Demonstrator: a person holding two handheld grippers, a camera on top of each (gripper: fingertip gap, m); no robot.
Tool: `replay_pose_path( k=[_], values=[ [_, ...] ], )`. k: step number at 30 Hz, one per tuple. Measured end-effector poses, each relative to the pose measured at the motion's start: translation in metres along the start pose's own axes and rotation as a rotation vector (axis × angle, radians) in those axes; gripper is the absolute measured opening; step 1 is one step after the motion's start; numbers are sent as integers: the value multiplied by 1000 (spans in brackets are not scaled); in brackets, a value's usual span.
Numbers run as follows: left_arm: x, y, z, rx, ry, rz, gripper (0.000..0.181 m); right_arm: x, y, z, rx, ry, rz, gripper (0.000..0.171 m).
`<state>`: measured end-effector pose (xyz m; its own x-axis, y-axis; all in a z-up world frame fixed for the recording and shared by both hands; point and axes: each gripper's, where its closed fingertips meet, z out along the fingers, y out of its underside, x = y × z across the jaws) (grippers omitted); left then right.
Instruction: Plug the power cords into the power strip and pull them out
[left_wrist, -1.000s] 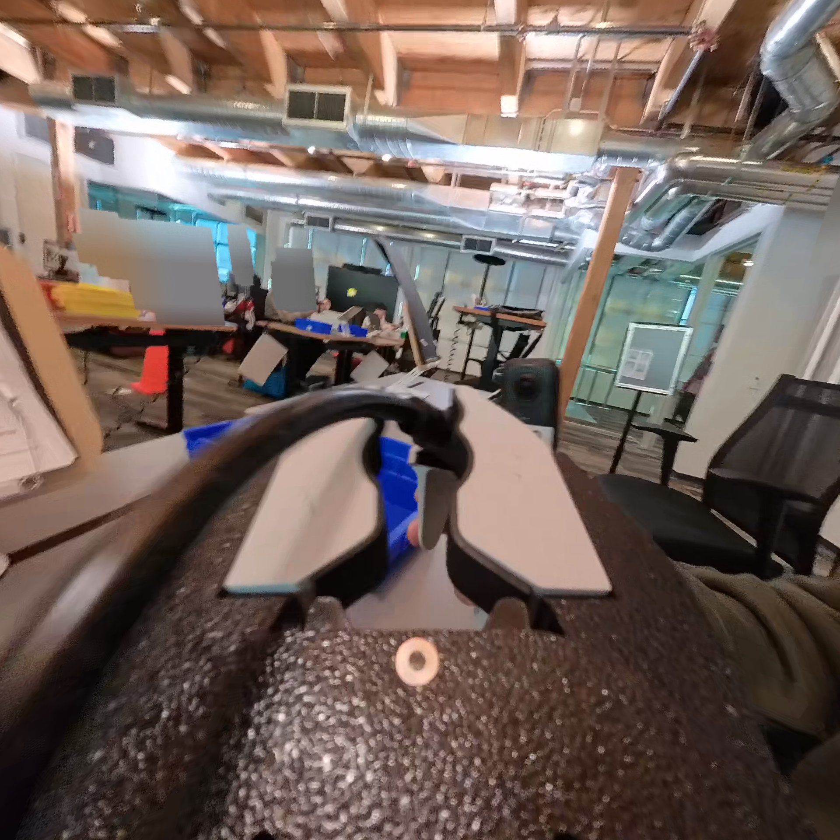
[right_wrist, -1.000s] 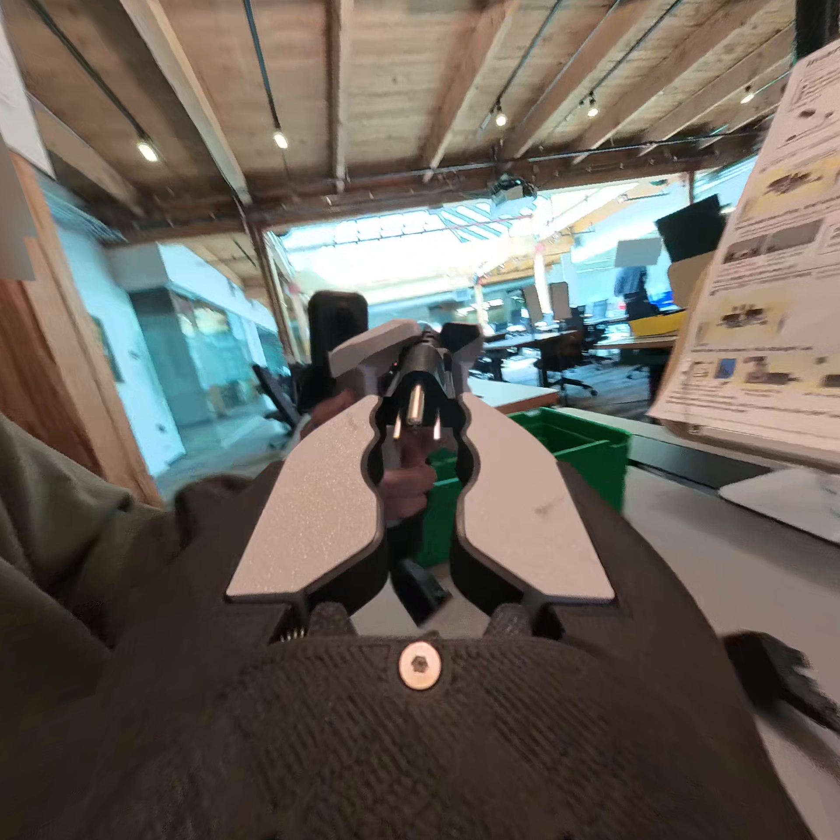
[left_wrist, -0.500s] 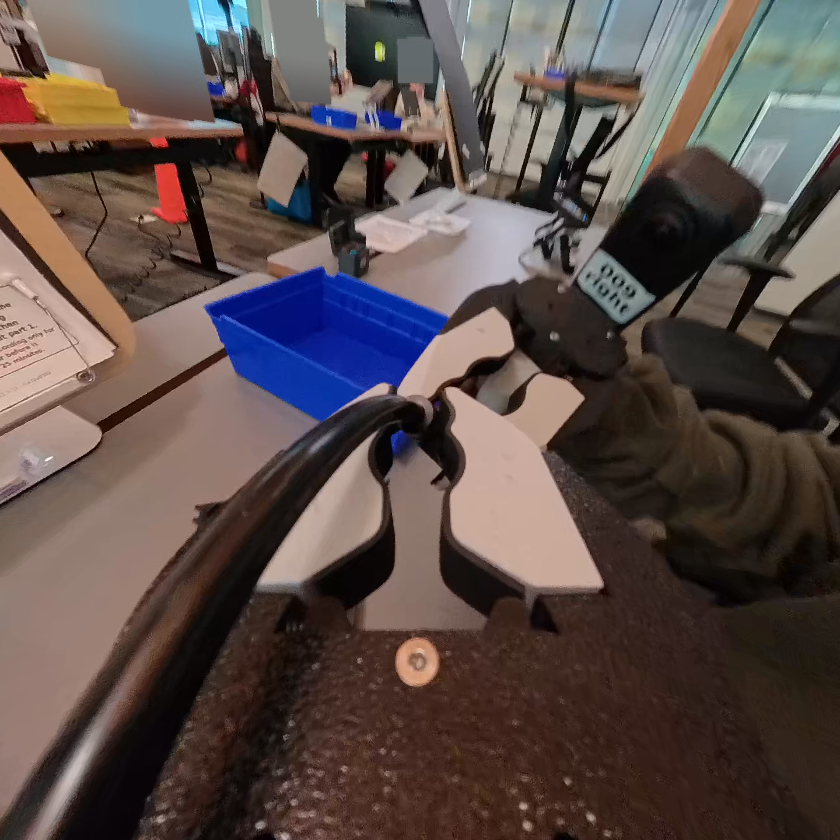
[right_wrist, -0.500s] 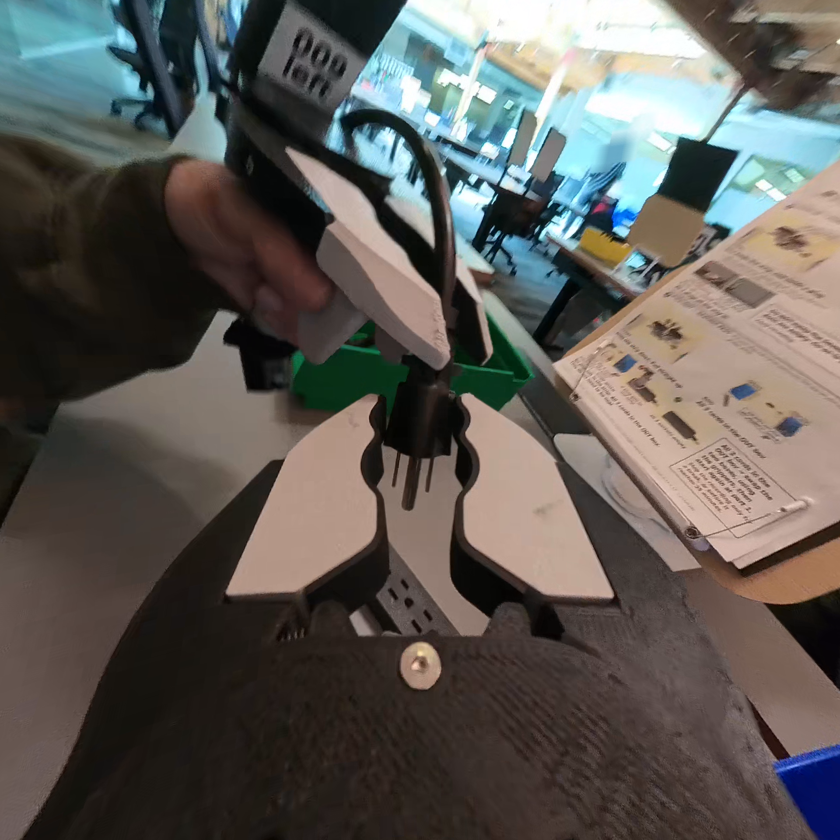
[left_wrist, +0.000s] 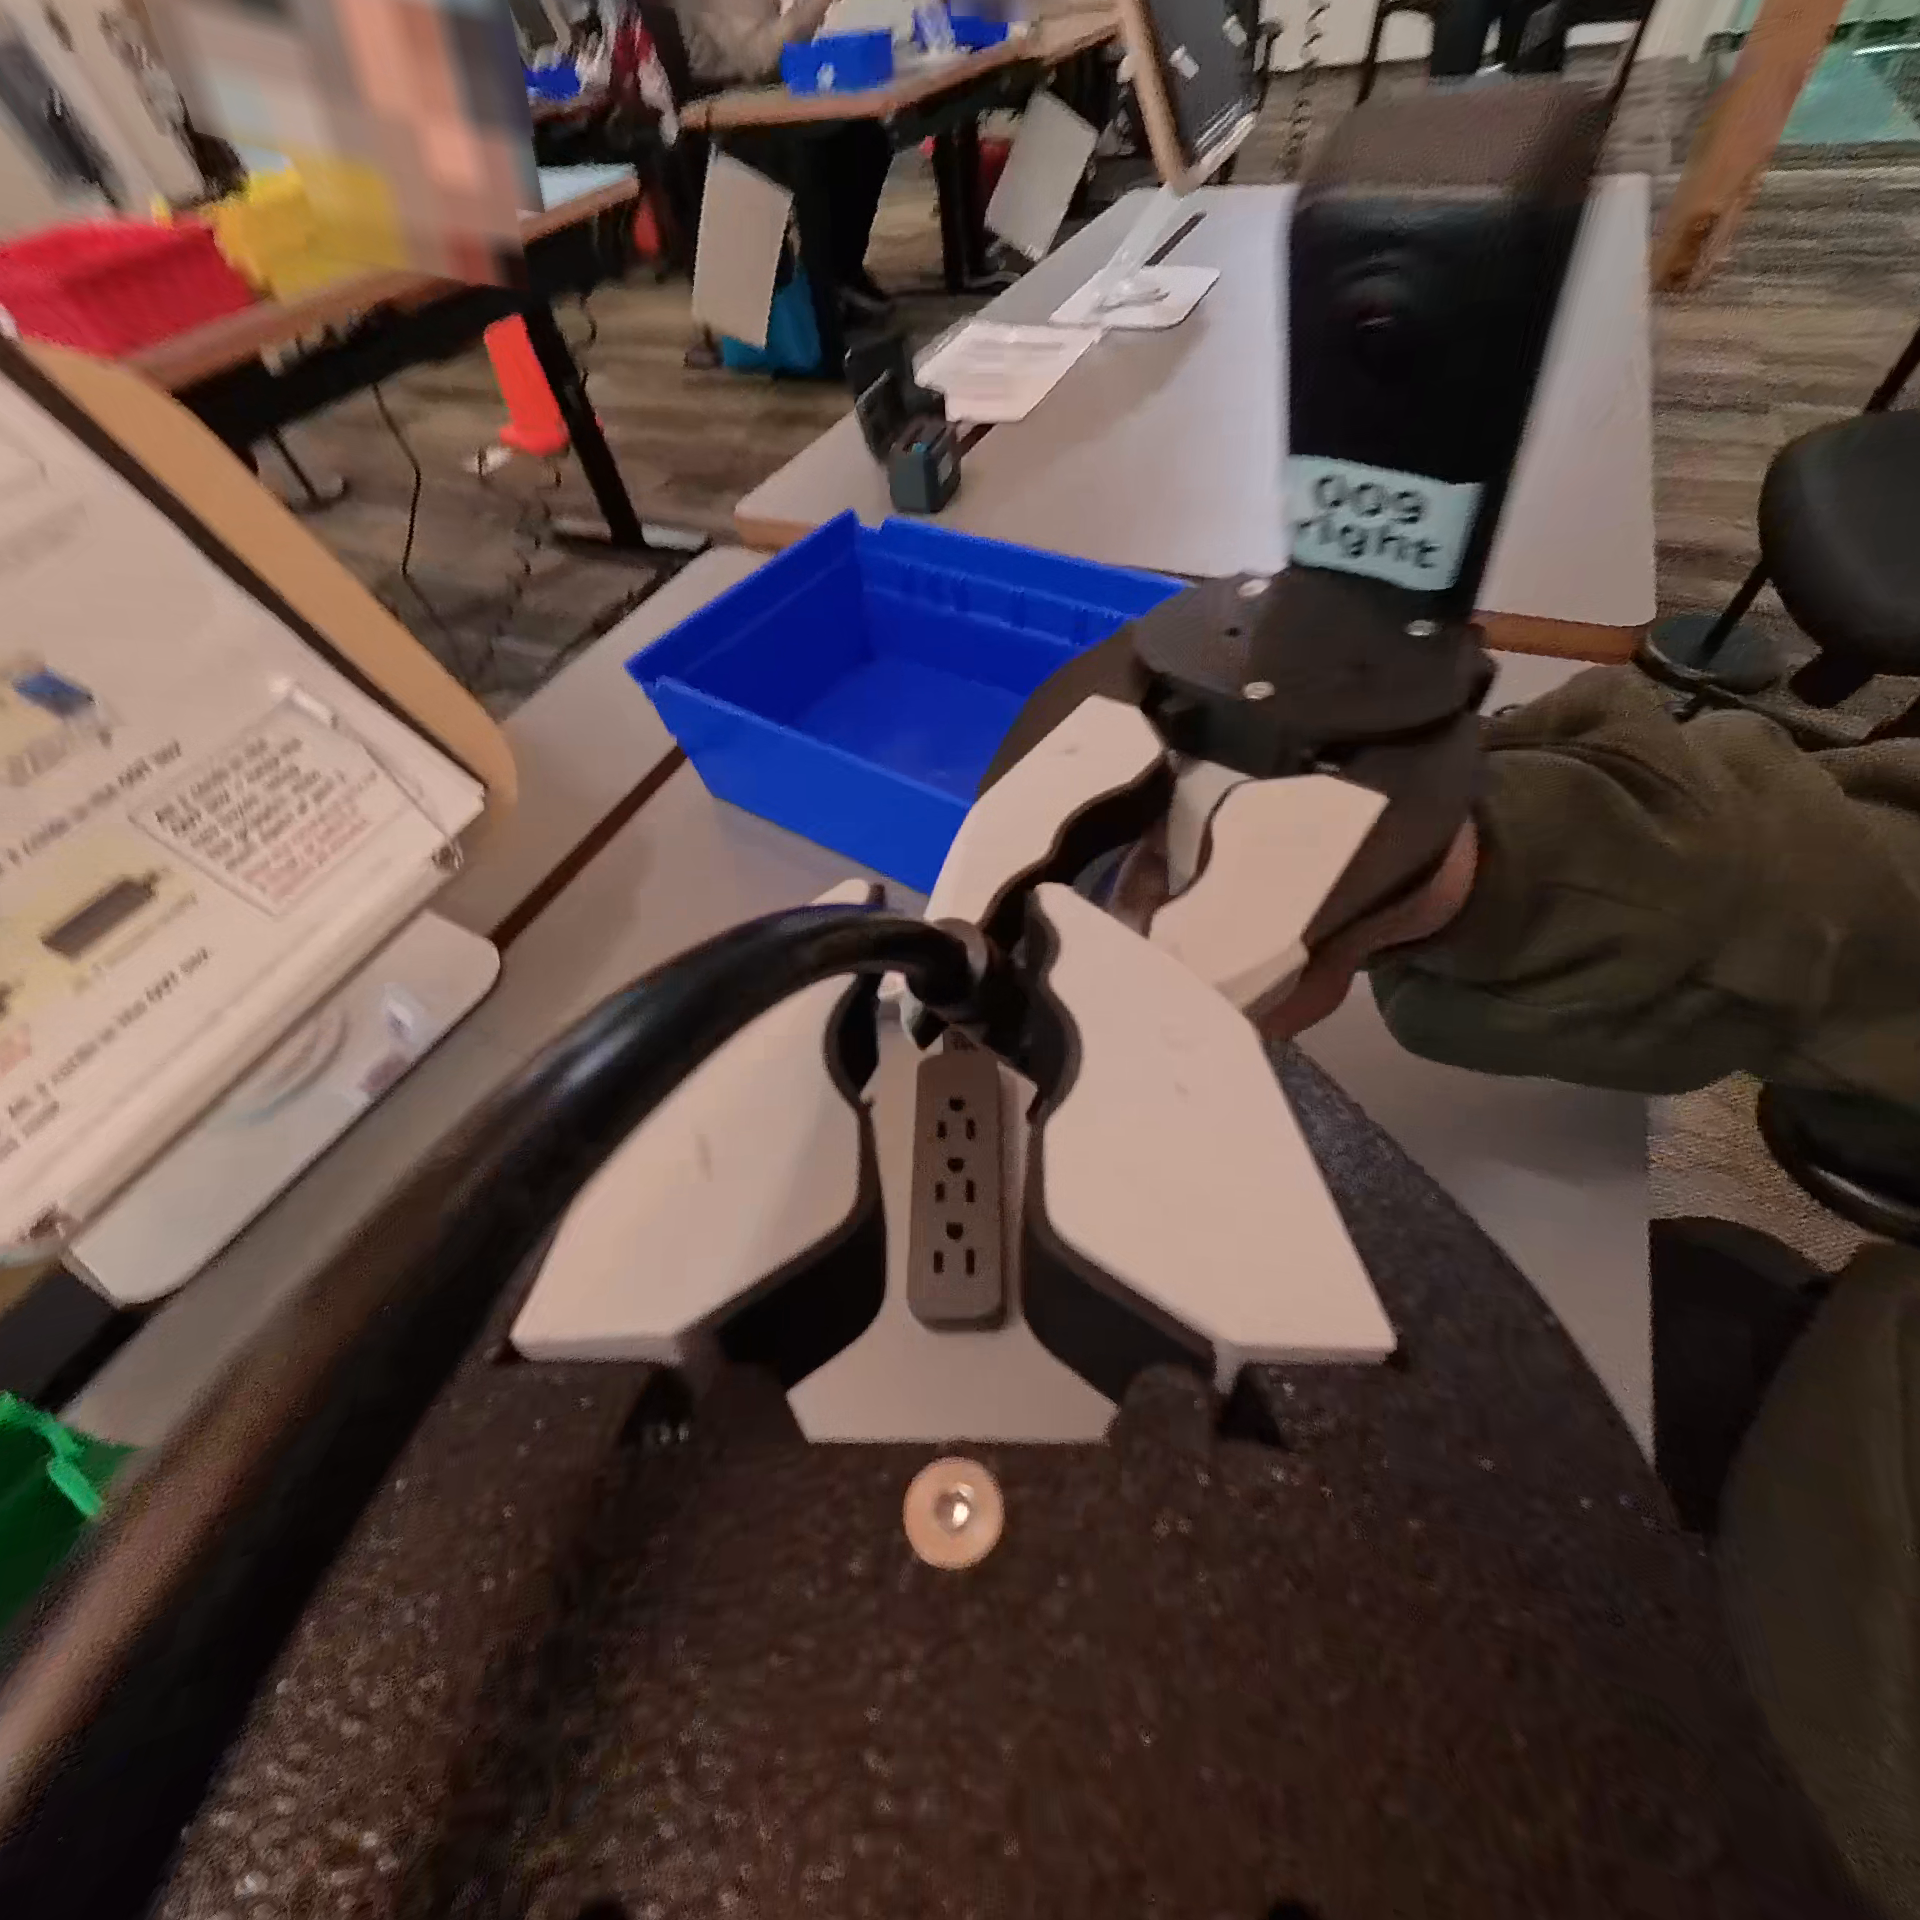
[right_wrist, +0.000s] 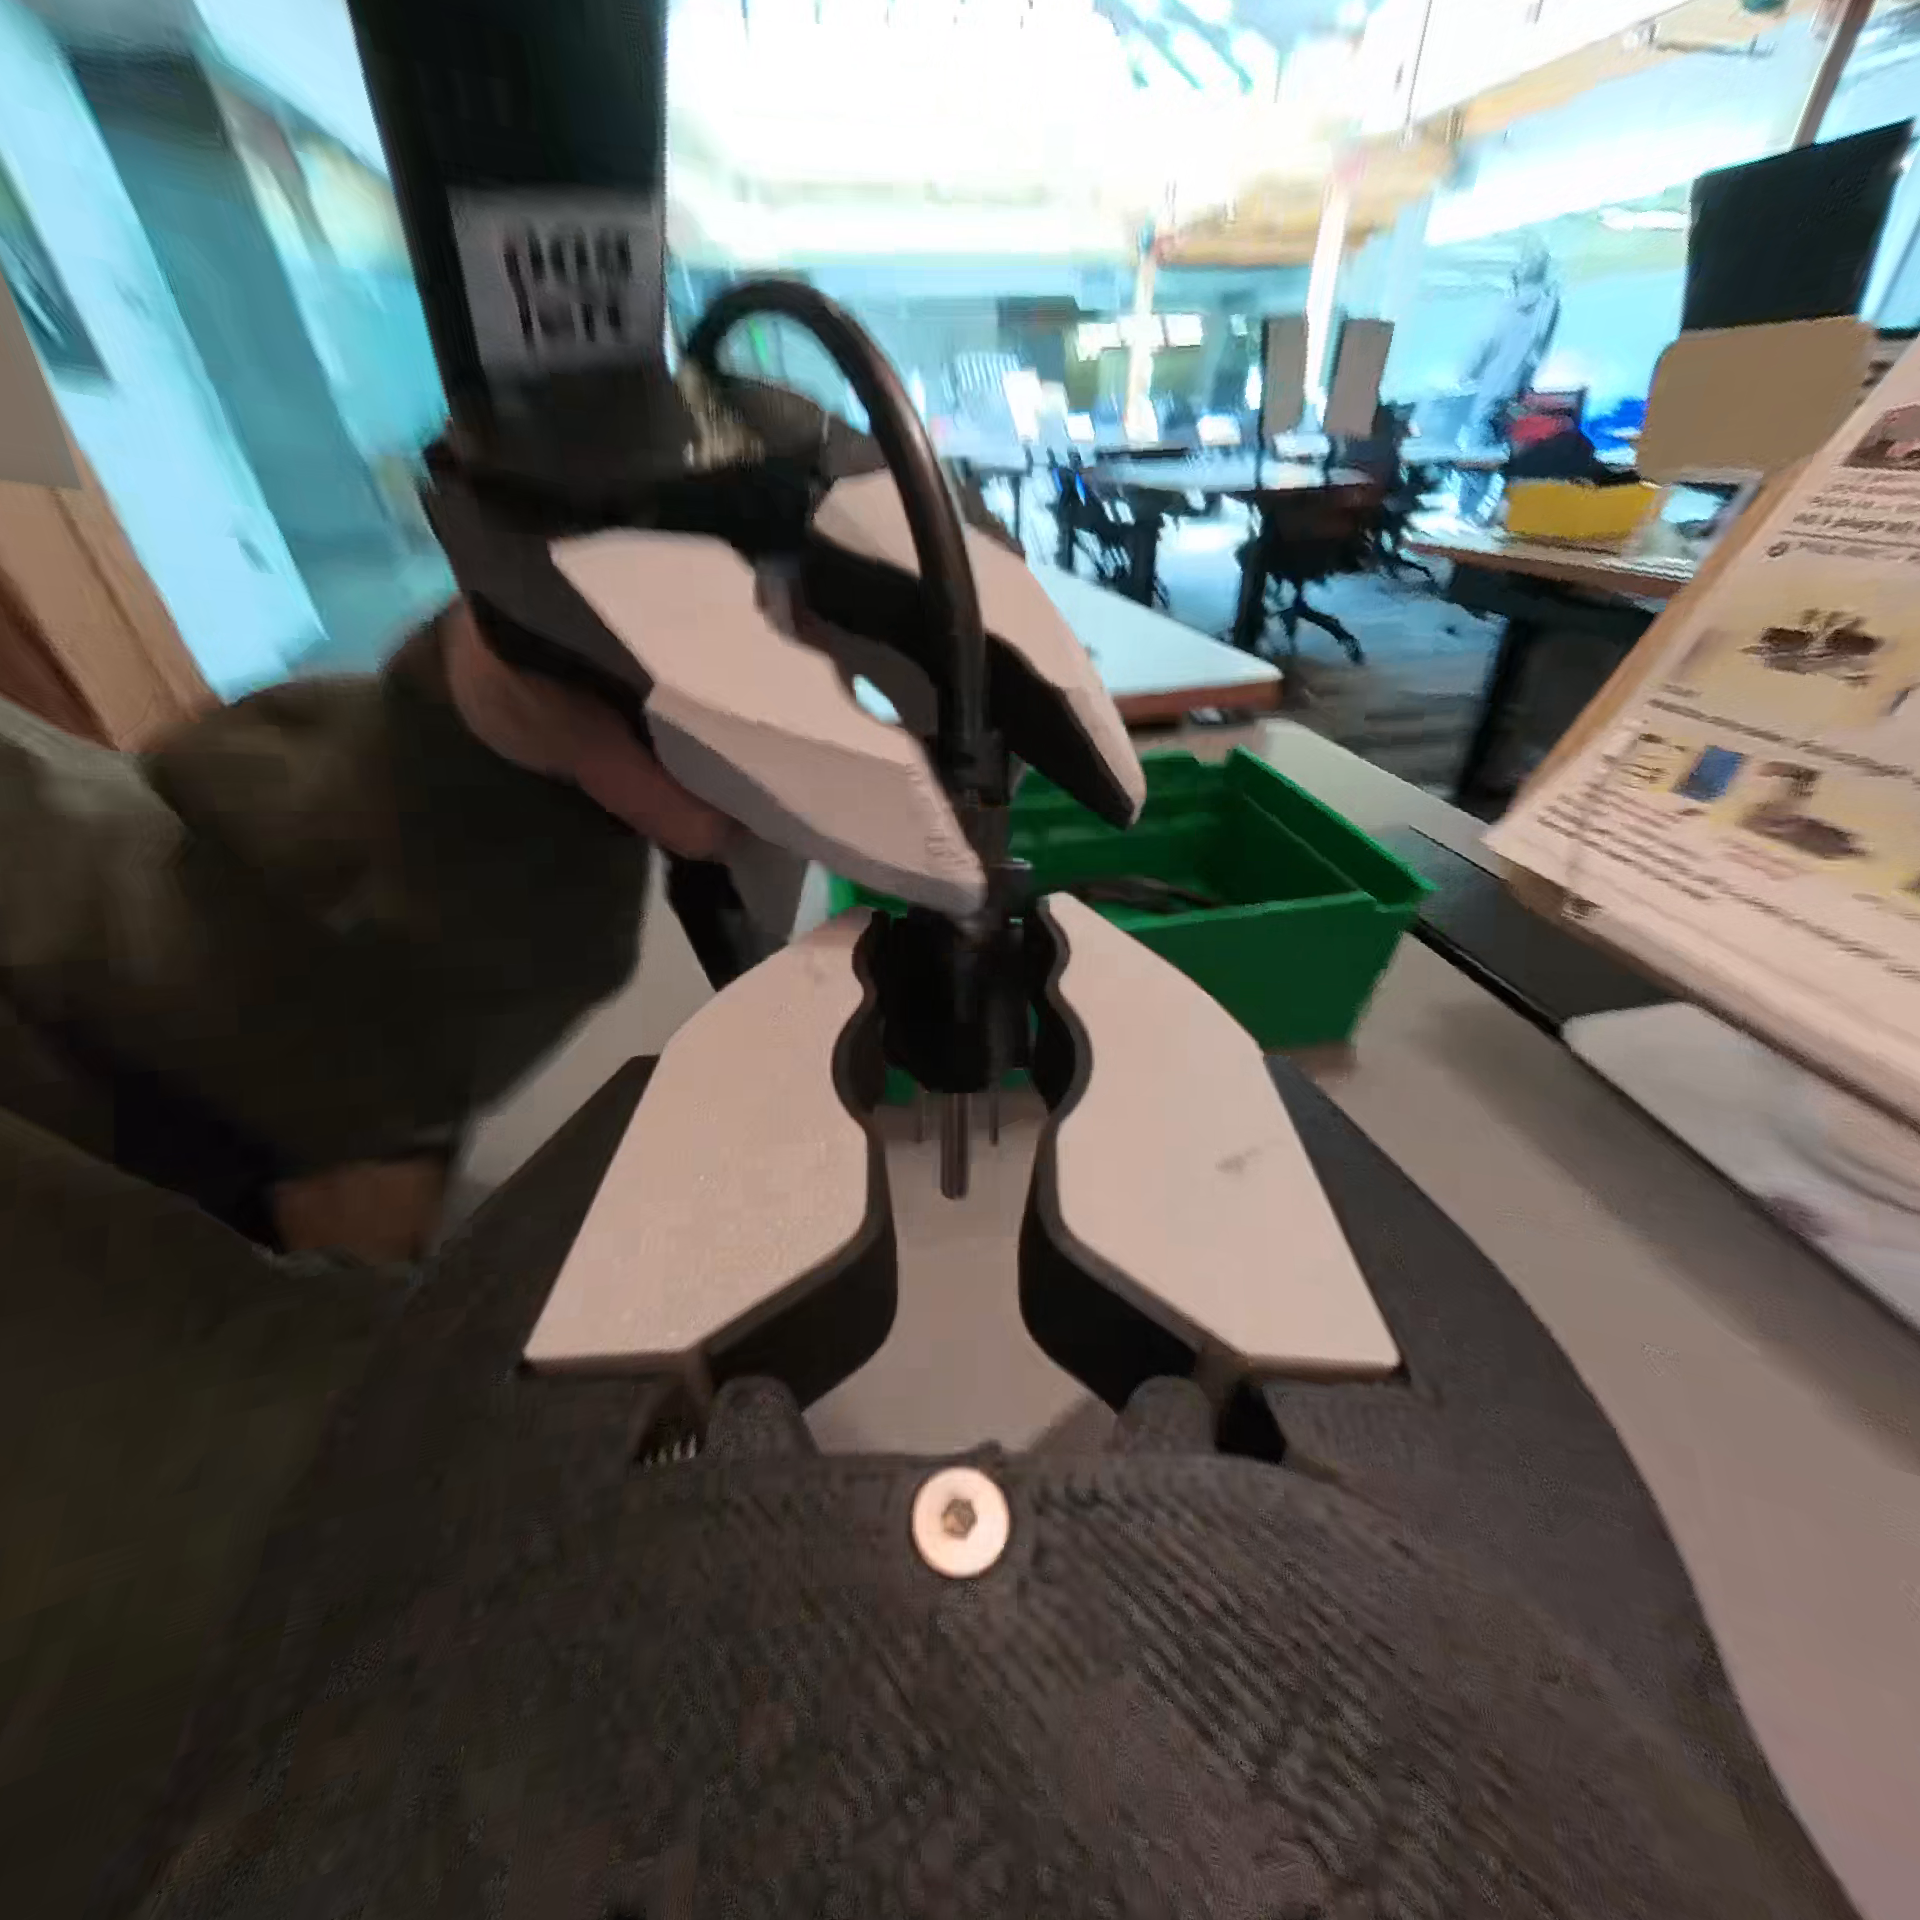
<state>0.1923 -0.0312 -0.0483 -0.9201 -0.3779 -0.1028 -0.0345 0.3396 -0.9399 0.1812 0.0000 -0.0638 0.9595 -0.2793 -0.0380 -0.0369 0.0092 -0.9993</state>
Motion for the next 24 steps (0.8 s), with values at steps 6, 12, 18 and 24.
replay_pose_path(
  k=[6,12,18,24],
  values=[
    [4,-16,1,229,60,-9,46,6,-21,-13,225,-74,164,24],
    [2,-8,3,402,92,-55,55,9,-10,-17,110,-17,55,24],
    [-15,-12,-5,483,6,-17,22,12,12,-24,-47,1,-56,24],
    [-15,20,21,138,-84,168,5,22,11,-37,-181,54,-134,37]
  ],
)
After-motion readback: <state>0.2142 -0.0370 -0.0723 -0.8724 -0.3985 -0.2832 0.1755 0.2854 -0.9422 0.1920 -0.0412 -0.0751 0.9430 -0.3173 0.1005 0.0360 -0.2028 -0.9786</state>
